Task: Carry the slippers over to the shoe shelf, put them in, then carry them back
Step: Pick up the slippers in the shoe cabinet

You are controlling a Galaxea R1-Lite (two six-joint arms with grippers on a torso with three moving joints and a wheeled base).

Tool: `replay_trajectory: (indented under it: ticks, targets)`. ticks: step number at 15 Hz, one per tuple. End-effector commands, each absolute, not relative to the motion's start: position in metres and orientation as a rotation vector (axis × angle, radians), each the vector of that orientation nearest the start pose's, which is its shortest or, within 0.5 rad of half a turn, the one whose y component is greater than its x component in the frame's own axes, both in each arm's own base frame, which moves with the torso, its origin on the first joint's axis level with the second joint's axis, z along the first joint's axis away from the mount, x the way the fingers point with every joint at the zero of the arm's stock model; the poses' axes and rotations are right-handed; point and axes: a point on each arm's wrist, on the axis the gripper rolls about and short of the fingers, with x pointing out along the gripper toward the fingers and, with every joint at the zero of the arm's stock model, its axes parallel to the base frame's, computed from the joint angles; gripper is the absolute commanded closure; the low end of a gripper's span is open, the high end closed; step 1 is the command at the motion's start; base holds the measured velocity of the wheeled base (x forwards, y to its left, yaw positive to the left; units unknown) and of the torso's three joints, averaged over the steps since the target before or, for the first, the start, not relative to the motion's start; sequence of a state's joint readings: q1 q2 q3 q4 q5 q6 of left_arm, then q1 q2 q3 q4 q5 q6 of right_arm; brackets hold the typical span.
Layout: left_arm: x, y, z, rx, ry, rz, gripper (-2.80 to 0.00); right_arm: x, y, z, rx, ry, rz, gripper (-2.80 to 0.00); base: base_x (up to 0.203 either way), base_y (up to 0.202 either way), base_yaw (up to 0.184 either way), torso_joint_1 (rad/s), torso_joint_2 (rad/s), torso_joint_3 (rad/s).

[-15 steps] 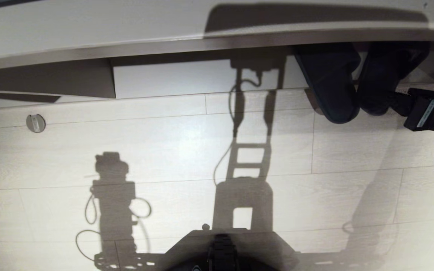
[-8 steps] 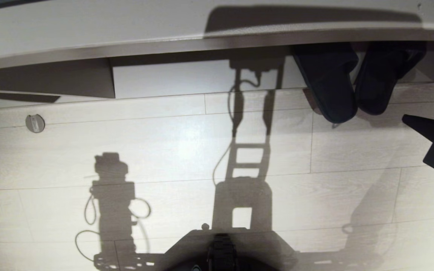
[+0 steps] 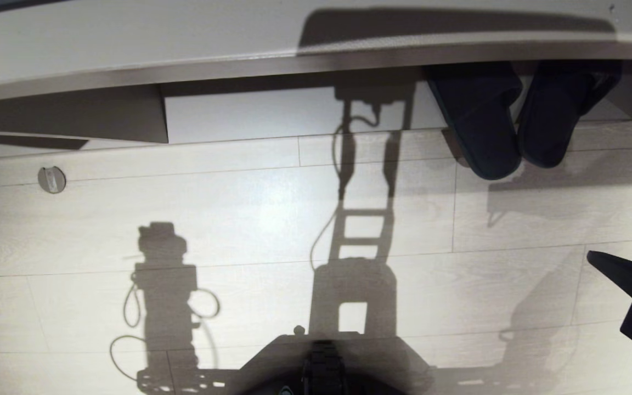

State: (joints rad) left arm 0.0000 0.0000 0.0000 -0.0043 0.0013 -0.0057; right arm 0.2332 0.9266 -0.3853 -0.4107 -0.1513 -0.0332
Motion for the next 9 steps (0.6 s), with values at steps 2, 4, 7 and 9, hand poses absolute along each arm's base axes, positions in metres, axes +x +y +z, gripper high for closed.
replay_trajectory:
  ticks: [2,4,7,9]
  targets:
    - [-0.023,0.0,0.076,-0.006,-0.005,0.002,0.0,0.084,0.016,0.204,-0.048,0.045,0.068,0.0,0.0,0.0,0.0,0.0,0.0,0.0]
    - [-0.023,0.0,0.076,-0.006,-0.005,0.002,0.0,0.07,0.011,0.201,-0.068,0.013,0.029,0.0,0.0,0.0,0.0,0.0,0.0,0.0]
    - [-0.023,0.0,0.076,-0.006,-0.005,0.002,0.0,0.045,0.003,0.183,-0.106,-0.008,-0.033,0.0,0.0,0.0,0.0,0.0,0.0,0.0]
    - [-0.023,0.0,0.076,-0.006,-0.005,0.002,0.0,0.03,0.0,0.17,-0.12,-0.006,-0.054,0.0,0.0,0.0,0.0,0.0,0.0,0.0]
